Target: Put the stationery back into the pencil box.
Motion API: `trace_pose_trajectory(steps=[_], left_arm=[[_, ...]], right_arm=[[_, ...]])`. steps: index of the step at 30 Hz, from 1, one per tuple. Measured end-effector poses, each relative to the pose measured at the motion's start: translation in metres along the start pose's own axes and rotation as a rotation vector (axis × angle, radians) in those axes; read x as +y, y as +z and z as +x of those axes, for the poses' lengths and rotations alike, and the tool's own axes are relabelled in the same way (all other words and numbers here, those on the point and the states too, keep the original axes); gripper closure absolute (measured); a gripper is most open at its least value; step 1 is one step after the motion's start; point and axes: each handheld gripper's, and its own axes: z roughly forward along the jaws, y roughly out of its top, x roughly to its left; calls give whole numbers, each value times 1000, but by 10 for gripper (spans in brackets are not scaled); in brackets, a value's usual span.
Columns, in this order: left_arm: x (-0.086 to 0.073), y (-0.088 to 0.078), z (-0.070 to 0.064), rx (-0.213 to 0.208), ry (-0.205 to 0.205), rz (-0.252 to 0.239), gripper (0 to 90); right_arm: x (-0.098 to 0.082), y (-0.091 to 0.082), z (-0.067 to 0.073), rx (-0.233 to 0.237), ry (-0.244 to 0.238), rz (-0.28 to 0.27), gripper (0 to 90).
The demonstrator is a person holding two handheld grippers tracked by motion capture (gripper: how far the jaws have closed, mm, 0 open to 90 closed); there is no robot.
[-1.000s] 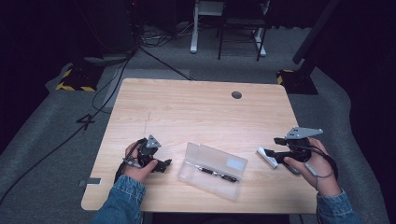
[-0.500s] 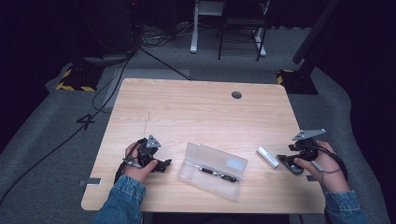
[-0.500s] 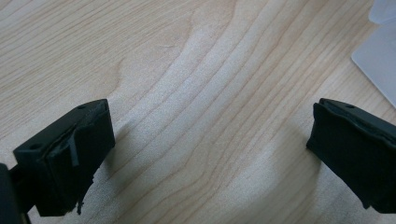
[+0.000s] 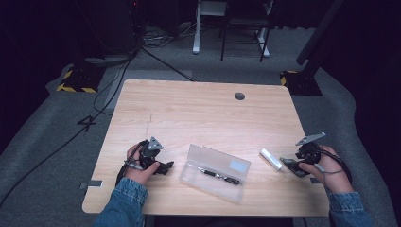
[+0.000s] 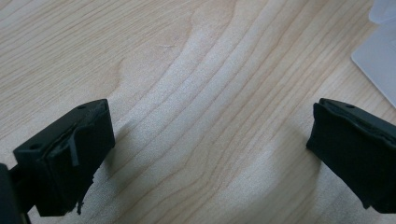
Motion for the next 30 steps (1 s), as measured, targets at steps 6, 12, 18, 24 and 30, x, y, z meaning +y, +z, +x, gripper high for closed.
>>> trace_pose_trajectory(steps=[6,12,18,24,30], left_arm=[[0,0,0,0,0,1,5],[0,0,0,0,0,0,5],[0,0,0,1,0,1,5],[0,0,0,0,0,1,5],[0,0,0,0,-1,1,5]], right_arm=[[-3,8,-3,5,6,25,341],[-4,11,-4,11,8,39,350],[-5,14,-6,18,12,49,361],[-5,14,-5,38,20,44,451],[-4,13,-5,33,44,43,525]])
